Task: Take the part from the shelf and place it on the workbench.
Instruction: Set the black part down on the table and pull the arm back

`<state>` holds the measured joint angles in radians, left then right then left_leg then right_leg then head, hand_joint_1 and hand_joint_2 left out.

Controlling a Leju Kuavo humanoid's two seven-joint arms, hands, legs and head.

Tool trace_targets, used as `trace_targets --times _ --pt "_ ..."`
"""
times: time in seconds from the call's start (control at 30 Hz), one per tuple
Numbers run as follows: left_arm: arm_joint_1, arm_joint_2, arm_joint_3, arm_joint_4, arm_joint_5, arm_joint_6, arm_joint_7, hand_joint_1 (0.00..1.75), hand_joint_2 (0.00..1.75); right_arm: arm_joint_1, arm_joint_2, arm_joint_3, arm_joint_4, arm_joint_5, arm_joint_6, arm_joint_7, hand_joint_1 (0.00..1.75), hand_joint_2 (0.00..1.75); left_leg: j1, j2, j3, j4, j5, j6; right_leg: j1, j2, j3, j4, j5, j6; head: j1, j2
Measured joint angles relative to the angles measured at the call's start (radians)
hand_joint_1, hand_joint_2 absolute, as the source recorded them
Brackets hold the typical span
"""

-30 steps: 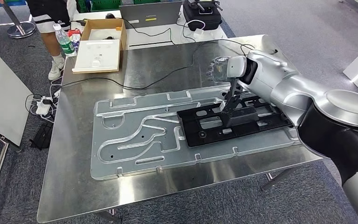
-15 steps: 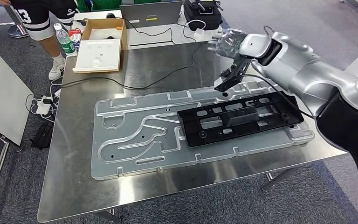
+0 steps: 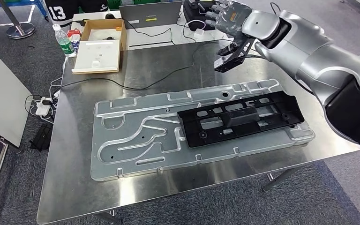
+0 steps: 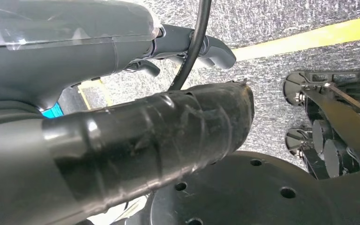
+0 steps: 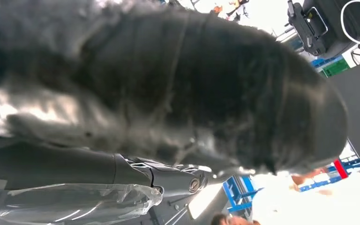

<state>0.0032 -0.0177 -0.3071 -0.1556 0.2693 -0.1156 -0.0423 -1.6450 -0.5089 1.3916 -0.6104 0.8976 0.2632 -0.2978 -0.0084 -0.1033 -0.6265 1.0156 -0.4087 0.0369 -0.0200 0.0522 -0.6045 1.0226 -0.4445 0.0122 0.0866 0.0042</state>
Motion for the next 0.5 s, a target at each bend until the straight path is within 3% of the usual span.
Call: trace_targets --times 0.17,0.33,0.4,0.47,0.5 --pt "-0.001 -0.001 0.000 0.000 0.000 -0.001 0.005 0.00 0.00 -0.010 0.012 -0.003 -0.008 -0.015 -0.023 0.043 0.00 0.00 -0.003 0.000 -0.002 0.003 -0.001 0.002 -0.003 0.001 0.000 -0.002 0.001 0.004 0.000 0.000" --pt "-0.004 0.003 0.002 0.000 0.003 -0.002 0.024 0.00 0.00 -0.069 0.075 -0.034 -0.029 -0.068 -0.041 0.102 0.00 0.00 -0.002 0.017 0.005 -0.005 0.006 0.014 -0.006 0.015 0.000 0.000 0.003 0.017 0.000 0.000" --pt "-0.008 0.002 0.002 0.000 0.003 0.000 0.032 0.00 0.00 -0.091 0.092 -0.048 -0.058 -0.084 -0.034 0.116 0.00 0.00 0.004 0.026 0.011 -0.023 0.017 0.022 -0.002 -0.005 -0.017 0.049 -0.042 0.015 0.001 0.000" --pt "-0.010 0.002 0.002 0.000 0.002 0.004 0.037 0.00 0.00 -0.100 0.106 -0.055 -0.100 -0.094 -0.031 0.137 0.00 0.87 0.005 0.031 0.009 -0.028 0.022 0.026 0.000 -0.034 -0.062 0.177 -0.125 0.014 0.002 0.000" --pt "-0.010 0.002 0.002 0.000 0.001 0.007 0.039 0.00 0.00 -0.099 0.112 -0.056 -0.124 -0.096 -0.034 0.155 0.00 1.31 0.005 0.033 0.006 -0.026 0.023 0.026 -0.001 -0.040 -0.083 0.239 -0.153 0.014 0.002 0.000"
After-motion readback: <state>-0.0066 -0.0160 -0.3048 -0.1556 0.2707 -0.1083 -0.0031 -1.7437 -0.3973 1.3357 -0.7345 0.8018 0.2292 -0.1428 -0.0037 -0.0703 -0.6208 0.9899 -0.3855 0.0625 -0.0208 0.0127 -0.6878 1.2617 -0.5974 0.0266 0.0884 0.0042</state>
